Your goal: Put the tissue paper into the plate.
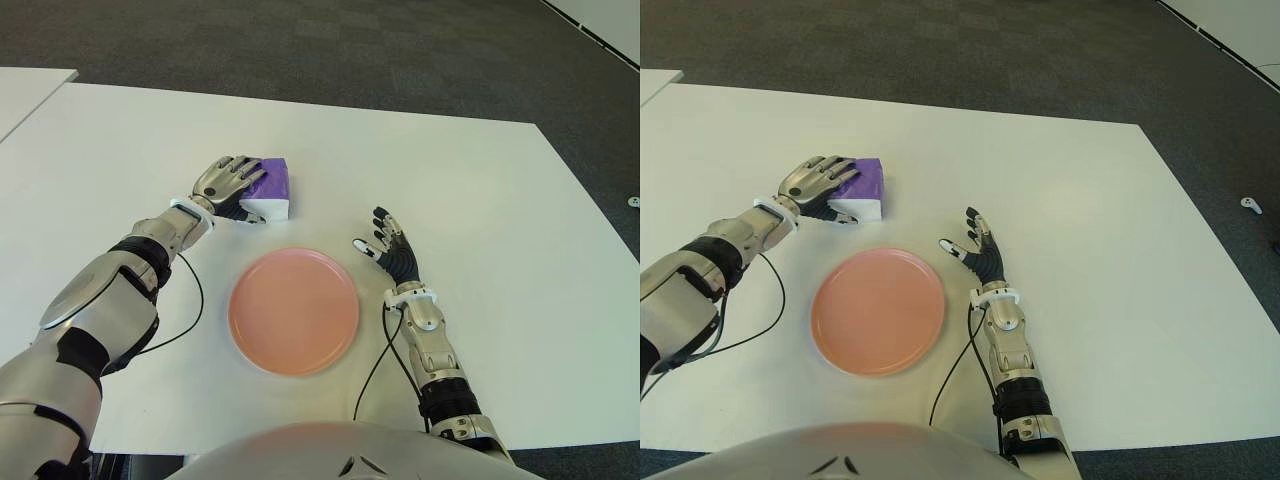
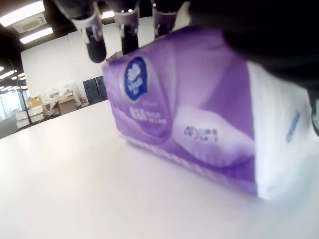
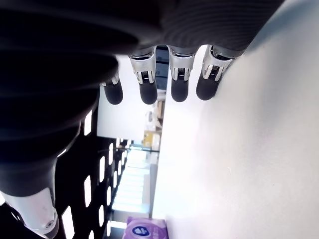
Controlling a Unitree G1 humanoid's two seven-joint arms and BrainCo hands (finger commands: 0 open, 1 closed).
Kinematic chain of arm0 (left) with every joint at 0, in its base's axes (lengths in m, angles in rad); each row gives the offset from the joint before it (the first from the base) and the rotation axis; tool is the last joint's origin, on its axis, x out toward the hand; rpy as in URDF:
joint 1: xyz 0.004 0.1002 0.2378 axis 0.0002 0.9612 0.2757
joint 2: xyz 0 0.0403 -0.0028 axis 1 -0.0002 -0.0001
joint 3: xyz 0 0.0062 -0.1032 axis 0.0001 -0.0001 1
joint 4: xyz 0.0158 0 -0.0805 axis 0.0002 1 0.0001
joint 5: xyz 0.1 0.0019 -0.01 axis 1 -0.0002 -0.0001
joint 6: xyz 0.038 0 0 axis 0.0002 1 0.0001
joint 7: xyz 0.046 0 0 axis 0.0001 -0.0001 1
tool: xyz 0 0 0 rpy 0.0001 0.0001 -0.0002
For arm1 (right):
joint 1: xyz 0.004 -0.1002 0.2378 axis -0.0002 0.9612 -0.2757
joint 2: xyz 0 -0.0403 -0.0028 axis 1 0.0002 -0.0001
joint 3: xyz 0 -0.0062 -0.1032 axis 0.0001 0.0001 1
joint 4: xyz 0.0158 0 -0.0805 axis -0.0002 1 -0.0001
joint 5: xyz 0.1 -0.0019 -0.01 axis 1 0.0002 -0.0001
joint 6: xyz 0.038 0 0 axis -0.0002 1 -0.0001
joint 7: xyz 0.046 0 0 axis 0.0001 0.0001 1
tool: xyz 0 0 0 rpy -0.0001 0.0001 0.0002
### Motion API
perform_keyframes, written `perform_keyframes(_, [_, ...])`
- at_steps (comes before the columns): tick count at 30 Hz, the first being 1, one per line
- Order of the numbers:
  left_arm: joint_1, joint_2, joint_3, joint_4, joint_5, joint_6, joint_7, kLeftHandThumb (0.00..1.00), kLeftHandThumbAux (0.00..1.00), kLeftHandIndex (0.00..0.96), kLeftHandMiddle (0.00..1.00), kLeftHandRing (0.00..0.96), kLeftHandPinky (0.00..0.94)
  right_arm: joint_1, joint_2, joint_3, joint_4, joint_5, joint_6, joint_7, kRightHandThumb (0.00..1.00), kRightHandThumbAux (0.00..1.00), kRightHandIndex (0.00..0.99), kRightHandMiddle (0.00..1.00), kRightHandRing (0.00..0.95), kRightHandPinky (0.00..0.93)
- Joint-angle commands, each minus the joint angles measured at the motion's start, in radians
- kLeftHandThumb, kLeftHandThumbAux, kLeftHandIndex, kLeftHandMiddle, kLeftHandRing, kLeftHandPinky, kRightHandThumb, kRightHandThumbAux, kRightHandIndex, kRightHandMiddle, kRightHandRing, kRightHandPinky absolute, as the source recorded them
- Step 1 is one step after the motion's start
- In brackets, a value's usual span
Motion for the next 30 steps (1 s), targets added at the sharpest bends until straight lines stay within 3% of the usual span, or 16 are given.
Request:
perform_keyframes(1, [0.077,-0.005,-0.045,0.043,0.04,0.01,-0.022,0.025,0.307,0.0,0.0,0.0,0.0,0.076,0.007,0.016,0.066,0.001,0.062,0.027,0.0,0.695,0.0,0.0,0.0,0.0])
perform_keyframes(15, [0.097,-0.019,-0.119,0.068,0.079,0.097,0.056,0.008,0.293,0.0,0.0,0.0,0.0,0.074,0.005,0.014,0.072,0.003,0.061,0.028,0.0,0.705,0.0,0.0,0.0,0.0])
perform_keyframes(30, [0.101,-0.024,-0.124,0.073,0.067,0.115,0.055,0.014,0.34,0.0,0.0,0.0,0.0,0.077,0.002,0.016,0.064,0.003,0.055,0.032,0.0,0.692,0.0,0.0,0.0,0.0])
